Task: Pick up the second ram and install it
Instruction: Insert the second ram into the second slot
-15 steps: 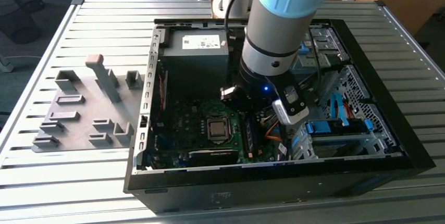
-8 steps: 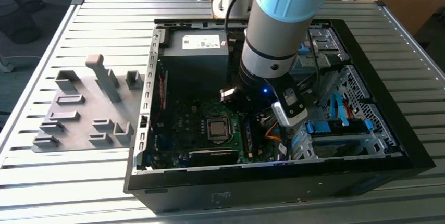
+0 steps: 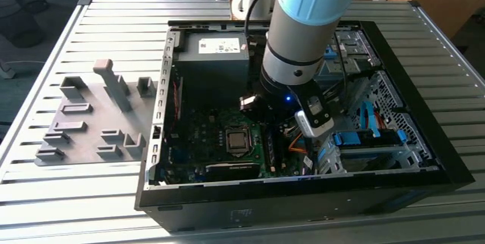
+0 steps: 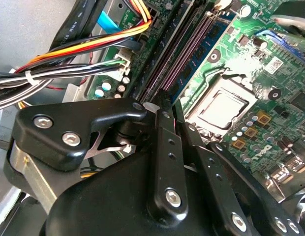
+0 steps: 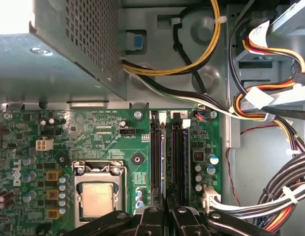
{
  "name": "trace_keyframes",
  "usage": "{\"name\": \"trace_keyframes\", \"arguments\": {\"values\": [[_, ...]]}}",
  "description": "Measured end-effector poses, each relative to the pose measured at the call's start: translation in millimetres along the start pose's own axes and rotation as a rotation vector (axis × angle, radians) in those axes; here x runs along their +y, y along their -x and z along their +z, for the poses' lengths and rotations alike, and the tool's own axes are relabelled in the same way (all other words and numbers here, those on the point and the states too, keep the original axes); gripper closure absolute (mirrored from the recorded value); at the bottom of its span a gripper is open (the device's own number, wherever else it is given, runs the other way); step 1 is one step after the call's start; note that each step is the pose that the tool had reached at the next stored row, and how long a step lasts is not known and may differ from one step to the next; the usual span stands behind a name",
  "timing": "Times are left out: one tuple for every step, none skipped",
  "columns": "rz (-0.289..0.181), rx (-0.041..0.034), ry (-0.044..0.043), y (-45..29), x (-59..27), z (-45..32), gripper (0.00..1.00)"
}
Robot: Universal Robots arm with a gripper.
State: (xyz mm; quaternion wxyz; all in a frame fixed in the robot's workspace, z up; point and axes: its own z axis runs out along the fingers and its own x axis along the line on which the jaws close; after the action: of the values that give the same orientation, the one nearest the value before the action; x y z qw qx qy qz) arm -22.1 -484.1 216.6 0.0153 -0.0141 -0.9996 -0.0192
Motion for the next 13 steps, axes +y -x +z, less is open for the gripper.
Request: {"name": "trace_keyframes", "arguments": {"values": [[0.0, 0.0, -0.0002, -0.2, 0.0, 0.0, 0.86], [0.0, 0.0001, -0.0002, -0.3, 0.0, 0.1, 0.86], [0.0, 0.0, 0.0, -0.3, 0.1, 0.4, 0.86], [0.0, 0.0, 0.0, -0.3, 0.1, 0.7, 0.86], [0.0, 0.0, 0.0002, -0.4, 0.2, 1.1, 0.86], [0.0, 0.0, 0.0001, -0.4, 0.4, 1.6, 0.86], [0.0, 0.0, 0.0001, -0.4, 0.6, 2.0, 0.86], [0.0, 0.0, 0.0001, -0.3, 0.8, 2.6, 0.86], [0.0, 0.0, 0.0, -0.3, 0.9, 3.1, 0.86], [0.0, 0.0, -0.0001, -0.3, 1.1, 3.5, 0.86], [0.0, 0.0, -0.0001, -0.3, 1.2, 4.0, 0.86], [0.0, 0.0, -0.0001, -0.3, 1.4, 4.4, 0.86], [0.0, 0.0, -0.0001, -0.3, 1.5, 4.9, 0.86]]}}
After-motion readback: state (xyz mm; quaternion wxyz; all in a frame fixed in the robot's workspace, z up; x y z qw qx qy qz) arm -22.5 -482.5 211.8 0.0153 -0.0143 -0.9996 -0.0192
